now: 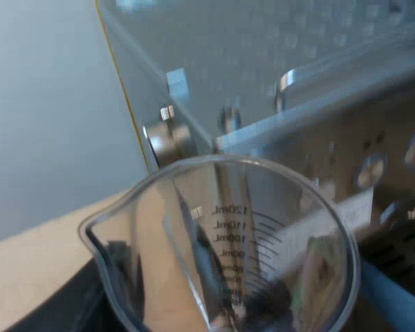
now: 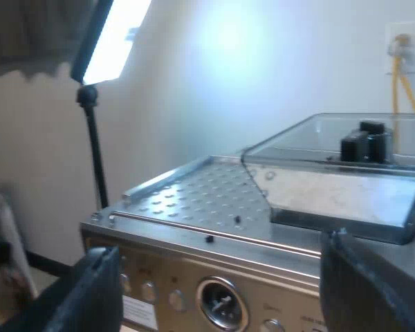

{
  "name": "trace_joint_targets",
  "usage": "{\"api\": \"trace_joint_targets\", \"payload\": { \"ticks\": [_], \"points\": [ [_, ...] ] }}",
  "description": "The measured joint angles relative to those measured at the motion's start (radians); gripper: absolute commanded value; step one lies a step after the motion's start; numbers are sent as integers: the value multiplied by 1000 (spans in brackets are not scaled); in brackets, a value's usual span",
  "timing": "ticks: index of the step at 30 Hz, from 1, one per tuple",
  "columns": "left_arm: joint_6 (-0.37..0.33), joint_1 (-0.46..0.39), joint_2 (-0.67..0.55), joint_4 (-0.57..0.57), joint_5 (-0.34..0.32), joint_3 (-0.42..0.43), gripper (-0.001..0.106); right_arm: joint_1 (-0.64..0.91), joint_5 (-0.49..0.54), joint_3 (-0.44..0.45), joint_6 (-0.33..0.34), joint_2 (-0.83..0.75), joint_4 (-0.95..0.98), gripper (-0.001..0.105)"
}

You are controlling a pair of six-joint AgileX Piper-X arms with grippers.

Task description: Pour the beans into the coffee machine

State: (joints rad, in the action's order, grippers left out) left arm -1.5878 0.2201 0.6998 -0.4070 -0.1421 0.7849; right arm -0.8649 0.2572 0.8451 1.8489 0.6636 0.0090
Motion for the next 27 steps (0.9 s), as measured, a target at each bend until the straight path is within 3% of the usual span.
{"api": "trace_joint_targets", "payload": {
  "ticks": [5,9,14,21,24,27],
  "points": [
    [0,0,0,-2,11,75,40,0,27,0,1,0,1,62],
    [57,0,0,-7,-5,143,40,0,27,0,1,0,1,62],
    [64,0,33,-4,-11,217,40,0,27,0,1,0,-3,62],
    [69,0,191,-4,-17,357,41,0,27,0,49,0,-128,62],
    [69,0,221,-11,-19,385,49,0,27,0,51,0,-142,71],
    [71,0,291,-68,-21,476,52,0,27,0,51,0,-142,73]
  ]
}}
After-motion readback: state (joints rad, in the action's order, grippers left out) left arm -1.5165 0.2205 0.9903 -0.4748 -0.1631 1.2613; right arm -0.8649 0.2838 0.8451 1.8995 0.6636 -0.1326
